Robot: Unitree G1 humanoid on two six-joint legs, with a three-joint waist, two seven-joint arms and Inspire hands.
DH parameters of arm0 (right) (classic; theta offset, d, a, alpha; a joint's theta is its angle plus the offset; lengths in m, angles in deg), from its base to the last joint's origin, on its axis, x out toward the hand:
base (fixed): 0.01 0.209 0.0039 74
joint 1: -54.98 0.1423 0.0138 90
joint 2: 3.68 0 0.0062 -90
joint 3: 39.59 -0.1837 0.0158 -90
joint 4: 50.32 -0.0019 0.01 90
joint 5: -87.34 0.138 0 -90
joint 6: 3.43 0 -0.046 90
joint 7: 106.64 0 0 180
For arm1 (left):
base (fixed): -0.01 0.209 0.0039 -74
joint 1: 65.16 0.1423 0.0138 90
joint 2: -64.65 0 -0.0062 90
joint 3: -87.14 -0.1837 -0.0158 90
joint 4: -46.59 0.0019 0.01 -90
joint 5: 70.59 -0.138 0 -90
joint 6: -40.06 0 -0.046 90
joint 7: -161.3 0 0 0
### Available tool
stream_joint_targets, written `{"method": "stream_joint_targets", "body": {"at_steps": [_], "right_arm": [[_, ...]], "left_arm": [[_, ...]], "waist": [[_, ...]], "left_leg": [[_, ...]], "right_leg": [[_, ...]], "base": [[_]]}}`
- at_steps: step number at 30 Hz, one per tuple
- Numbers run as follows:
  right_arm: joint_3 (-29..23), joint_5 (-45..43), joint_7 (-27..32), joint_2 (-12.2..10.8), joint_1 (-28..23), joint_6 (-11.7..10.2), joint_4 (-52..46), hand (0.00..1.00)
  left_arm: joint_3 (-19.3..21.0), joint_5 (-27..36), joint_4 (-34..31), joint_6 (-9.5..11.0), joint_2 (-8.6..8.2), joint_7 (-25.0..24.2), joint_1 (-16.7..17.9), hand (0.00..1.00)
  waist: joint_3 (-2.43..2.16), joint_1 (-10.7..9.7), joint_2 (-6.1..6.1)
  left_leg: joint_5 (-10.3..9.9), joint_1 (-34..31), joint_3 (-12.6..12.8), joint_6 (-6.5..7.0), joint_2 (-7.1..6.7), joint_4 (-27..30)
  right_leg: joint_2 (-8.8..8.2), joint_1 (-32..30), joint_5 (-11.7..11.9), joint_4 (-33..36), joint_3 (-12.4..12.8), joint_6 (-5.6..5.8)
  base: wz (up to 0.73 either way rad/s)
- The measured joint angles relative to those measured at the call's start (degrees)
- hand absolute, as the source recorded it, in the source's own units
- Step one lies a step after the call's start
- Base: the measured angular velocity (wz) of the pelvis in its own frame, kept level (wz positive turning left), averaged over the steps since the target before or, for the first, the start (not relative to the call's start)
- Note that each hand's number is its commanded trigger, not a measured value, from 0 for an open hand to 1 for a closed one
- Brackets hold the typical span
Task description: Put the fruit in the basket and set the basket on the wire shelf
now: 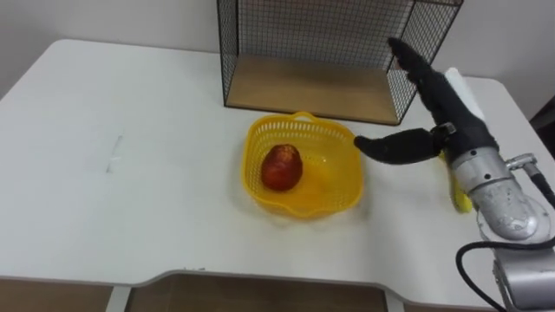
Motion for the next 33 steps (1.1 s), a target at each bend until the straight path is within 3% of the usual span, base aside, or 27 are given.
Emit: {"method": "stream_joint_targets", "body": {"at_steps": [8,12,15,28,33], "right_arm": [[-4.8,1.6,6.8,0.1,0.7,-0.3,4.8,0.00],[-6.3,2.9,8.8,0.4,1.4,-0.1,10.4,0.00],[-6.3,2.9,9.7,0.4,1.4,0.1,12.1,0.00],[-6.0,8.5,9.6,0.8,3.0,1.6,18.8,0.00],[-5.3,9.6,6.6,0.9,5.6,1.6,25.9,0.00]], "left_arm": [[1.7,0.0,-0.9,0.0,-0.11,0.6,1.6,0.00],[2.7,-0.2,-0.9,-0.2,-0.11,0.4,1.6,0.00],[2.8,-0.3,-0.9,-1.2,-0.11,0.2,1.5,0.00],[4.0,-0.2,-2.7,-1.8,-0.12,-0.2,1.6,0.00],[4.0,-0.2,-2.8,-2.1,-0.10,-0.3,1.4,0.00]], "waist": [[0.36,-1.3,-0.93],[0.22,-1.4,-1.61],[0.21,-1.4,-1.45],[0.03,-1.2,-1.13],[0.00,-1.2,-1.04]], "left_leg": [[0.0,0.0,-0.3,0.00,-0.05,-0.1],[0.0,-0.1,-0.2,0.00,-0.06,0.0],[0.0,-0.2,-0.2,0.00,-0.05,0.2],[0.0,-0.1,-0.2,0.00,-0.05,0.4],[0.0,-0.1,-0.1,0.00,-0.03,0.8]], "right_leg": [[-0.06,0.3,0.0,0.0,-0.8,0.00],[-0.06,0.2,0.0,0.1,-0.8,0.00],[-0.06,0.1,0.0,0.1,-0.8,0.00],[-0.10,0.1,0.0,0.1,-0.9,0.00],[-0.10,0.2,0.0,0.2,-0.8,0.00]], "base": [[0.01],[0.00],[0.00],[0.00],[0.00]]}}
